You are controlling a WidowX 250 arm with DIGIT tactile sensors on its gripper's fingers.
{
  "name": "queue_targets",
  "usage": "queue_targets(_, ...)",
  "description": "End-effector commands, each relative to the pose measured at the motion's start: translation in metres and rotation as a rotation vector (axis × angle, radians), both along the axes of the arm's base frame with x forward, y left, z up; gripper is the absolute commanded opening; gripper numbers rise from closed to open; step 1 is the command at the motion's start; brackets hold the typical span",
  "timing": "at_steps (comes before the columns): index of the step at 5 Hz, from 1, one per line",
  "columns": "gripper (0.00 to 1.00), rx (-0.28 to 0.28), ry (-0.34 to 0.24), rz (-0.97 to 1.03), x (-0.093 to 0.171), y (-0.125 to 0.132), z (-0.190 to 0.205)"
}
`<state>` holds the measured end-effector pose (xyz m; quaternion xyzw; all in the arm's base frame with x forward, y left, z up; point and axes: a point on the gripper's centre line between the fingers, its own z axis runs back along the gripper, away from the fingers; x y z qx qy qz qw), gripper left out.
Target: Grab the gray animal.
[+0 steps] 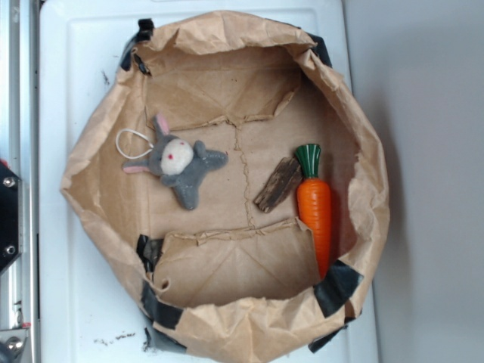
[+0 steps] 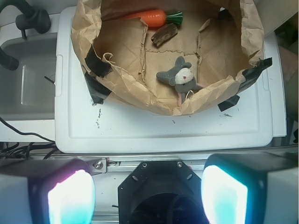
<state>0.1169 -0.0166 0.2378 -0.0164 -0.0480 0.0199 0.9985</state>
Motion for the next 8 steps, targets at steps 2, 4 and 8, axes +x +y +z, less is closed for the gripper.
queue_targets(2,1.0,-0.011,0.008,-0.162,0.046,-0.002,-0.01)
queue_targets(4,1.0,-0.006,-0.022,-0.438,0.118,-0.002,-0.035)
queue_targets(8,1.0,-0.013,0.12,-0.385,0.149,0.036,-0.126)
